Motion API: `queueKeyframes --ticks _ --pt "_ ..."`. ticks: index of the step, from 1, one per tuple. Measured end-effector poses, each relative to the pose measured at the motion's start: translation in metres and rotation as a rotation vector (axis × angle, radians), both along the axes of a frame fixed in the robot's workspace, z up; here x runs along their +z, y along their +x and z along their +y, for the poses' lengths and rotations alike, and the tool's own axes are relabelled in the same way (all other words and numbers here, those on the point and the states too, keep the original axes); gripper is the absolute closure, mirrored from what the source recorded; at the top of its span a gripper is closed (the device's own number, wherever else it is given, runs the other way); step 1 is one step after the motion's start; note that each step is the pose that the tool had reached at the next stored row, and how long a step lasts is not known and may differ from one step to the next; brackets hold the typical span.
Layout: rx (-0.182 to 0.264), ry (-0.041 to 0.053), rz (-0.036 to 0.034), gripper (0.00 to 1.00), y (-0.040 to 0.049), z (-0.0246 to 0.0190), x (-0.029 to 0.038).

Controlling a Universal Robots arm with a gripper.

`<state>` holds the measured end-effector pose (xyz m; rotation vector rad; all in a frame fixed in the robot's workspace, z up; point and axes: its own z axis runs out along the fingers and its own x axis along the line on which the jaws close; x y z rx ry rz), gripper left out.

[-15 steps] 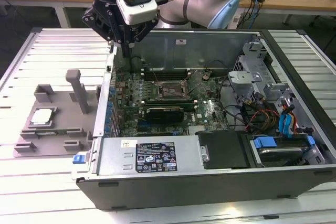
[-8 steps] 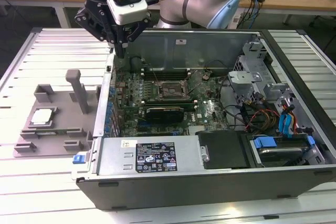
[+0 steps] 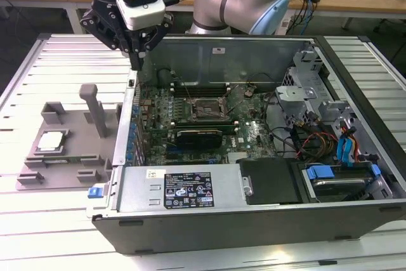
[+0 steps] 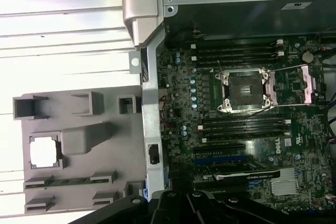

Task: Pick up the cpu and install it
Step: 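Reach for the cpu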

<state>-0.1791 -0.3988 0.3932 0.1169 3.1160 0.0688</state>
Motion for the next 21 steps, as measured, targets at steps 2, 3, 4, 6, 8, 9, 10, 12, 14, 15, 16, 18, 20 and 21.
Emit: queueKeyframes --ticks 2,3,4,6,8,9,10,12,14,15,16,18,20,21 --pt "0.000 0.0000 0.0001 0.89 -0.0030 0.0000 0.0000" --pt "0.000 -0.0001 0.0001 0.89 -0.0048 0.0000 0.0000" --pt "0.000 0.0000 0.0000 0.89 -0.0062 0.0000 0.0000" --pt "0.000 0.0000 0.0000 0.89 -0.0081 0.0000 0.0000" --pt "0.000 0.0000 0.0000 0.89 -0.0127 0.0000 0.0000" --pt "0.000 0.0000 0.0000 0.89 -0.0154 0.0000 0.0000" --pt "0.000 -0.0001 0.0000 0.89 -0.0178 0.0000 0.0000" --pt "0.000 0.0000 0.0000 0.89 -0.0220 0.0000 0.0000" --pt "0.000 0.0000 0.0000 0.89 -0.0270 0.0000 0.0000" --pt "0.000 0.0001 0.0000 0.89 -0.0287 0.0000 0.0000" --pt "0.000 0.0000 0.0000 0.89 -0.0310 0.0000 0.0000" --pt "0.000 0.0000 0.0000 0.89 -0.0364 0.0000 0.0000" --pt "0.000 0.0000 0.0000 0.89 -0.0406 0.0000 0.0000" --pt "0.000 0.0000 0.0001 0.89 -0.0417 0.0000 0.0000"
